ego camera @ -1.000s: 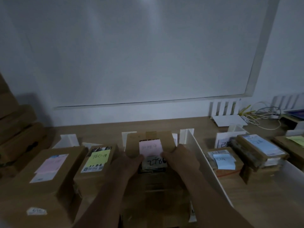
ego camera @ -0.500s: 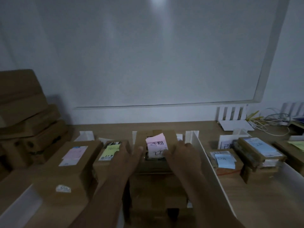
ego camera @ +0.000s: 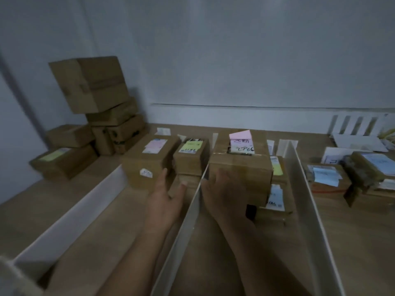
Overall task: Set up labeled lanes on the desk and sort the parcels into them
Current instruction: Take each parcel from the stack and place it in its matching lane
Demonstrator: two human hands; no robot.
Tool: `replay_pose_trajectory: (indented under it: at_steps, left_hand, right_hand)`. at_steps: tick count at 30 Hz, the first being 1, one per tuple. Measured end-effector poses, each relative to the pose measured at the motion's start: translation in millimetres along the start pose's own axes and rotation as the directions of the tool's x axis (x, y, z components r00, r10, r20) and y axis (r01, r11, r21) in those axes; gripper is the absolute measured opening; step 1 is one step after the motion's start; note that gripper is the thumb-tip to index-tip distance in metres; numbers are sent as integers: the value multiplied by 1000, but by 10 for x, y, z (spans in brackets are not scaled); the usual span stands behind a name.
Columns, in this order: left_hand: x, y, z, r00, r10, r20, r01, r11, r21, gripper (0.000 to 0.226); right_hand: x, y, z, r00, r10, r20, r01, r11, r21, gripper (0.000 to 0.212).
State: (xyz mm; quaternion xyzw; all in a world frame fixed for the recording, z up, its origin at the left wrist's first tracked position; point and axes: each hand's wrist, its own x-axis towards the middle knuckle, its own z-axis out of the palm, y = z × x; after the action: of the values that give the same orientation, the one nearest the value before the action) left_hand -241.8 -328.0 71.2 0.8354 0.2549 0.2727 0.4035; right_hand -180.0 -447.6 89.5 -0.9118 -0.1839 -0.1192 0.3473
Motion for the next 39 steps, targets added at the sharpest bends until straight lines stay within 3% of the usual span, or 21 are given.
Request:
replay_pose_trajectory:
  at_steps: [10,17,24,31,39]
  left_hand:
    - [-218,-575,-983,991,-98,-95,93,994,-55,66]
    - [-125,-1383,-2319,969,-166,-182,159,986,-53,63]
    - [41,-2297,-3481,941,-210,-266,226,974,31,60]
    - [402,-2914,-3815,929,-284,-237,309,948,78,62]
    - [1204,-3601,-4026,960,-213,-180,253,936,246,64]
  right_hand:
    - [-591,-853,462,987,-160,12,160,987,7,35]
    - [-947,-2011,1109,960,-267,85,268,963,5,42]
    - [-1231,-3108,1953,937,-327,126,313,942,118,44]
    - [-1209,-3604,2662,928,-315,200,302,949,91,43]
    - [-731,-4096,3547,945,-235,227,207,968,139,41]
